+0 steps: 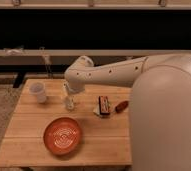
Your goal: Place the bottle in the ceramic bowl
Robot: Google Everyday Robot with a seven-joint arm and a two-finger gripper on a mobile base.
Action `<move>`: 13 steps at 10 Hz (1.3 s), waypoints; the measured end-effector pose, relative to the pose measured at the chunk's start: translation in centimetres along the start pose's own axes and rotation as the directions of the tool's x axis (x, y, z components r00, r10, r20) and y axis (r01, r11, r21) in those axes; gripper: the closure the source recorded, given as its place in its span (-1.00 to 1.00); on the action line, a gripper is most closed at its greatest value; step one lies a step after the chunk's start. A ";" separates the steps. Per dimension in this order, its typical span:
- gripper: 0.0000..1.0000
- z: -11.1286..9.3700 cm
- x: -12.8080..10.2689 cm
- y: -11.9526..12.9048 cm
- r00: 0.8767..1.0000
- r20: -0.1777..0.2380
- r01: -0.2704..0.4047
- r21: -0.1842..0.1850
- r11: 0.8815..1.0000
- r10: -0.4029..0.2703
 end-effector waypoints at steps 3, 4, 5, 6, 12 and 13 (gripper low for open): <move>-0.60 0.9 -1.6 1.0 1.000 0.026 -0.013 0.011 1.000 0.013; -0.60 1.3 -1.9 1.2 0.999 0.033 -0.024 0.018 1.000 0.023; -0.60 1.9 -2.3 1.1 0.998 0.044 -0.046 0.031 0.998 0.044; -0.60 2.3 -2.6 0.7 0.997 0.051 -0.066 0.043 0.997 0.063; 0.40 4.4 -2.7 -0.2 0.991 0.021 -0.133 0.063 0.989 0.132; 0.61 4.5 -2.4 -0.5 0.990 0.013 -0.141 0.051 0.989 0.140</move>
